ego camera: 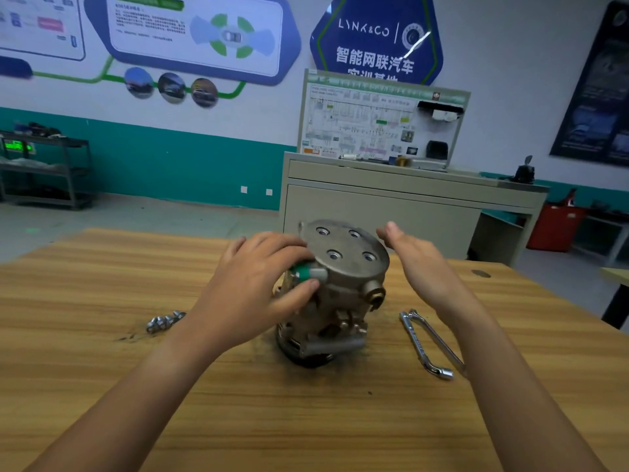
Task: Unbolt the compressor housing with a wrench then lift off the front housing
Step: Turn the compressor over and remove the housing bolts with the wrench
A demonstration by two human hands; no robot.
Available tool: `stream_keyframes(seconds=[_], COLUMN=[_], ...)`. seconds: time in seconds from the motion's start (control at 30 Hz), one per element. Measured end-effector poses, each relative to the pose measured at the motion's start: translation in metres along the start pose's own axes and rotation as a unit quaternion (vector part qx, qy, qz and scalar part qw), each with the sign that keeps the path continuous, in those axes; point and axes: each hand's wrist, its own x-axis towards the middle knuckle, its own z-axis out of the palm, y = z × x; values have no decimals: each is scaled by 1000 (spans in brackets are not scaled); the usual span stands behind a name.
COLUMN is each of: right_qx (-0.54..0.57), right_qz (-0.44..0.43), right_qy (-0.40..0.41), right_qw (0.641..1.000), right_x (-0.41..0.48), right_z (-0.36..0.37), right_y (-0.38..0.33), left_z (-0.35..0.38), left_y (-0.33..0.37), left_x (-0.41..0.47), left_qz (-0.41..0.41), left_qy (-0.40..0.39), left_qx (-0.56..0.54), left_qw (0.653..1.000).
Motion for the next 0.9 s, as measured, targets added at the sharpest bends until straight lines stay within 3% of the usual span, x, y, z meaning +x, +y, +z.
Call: stream_keyframes(seconds=[0.2,0.27,0.37,0.53,0.7,0.9], right_qx=[-31,-23,-57,-63,-78,-135], right_qz=[-49,-47,-46,-31,-20,-43], right_qy=[191,153,74,121,95,95], right_qw=[980,987,995,990,992,985], right_x=[-17,-19,-16,-12,-7,-9], right_z=[1,2,11,10,10,9], right_y=[18,22,27,42,49,43], left_z=[10,14,24,40,45,49], left_y=[-6,-10,-13,-18,-16,14], left_x=[-7,-8,-11,-23,-27,-21], left_qz=[6,-23,-51,-70,-95,-50], left_qy=[126,143,104,86,103,166], left_qx=[-103,-121,-125,-147,-168,-138], left_qw=[987,982,985,983,976,975])
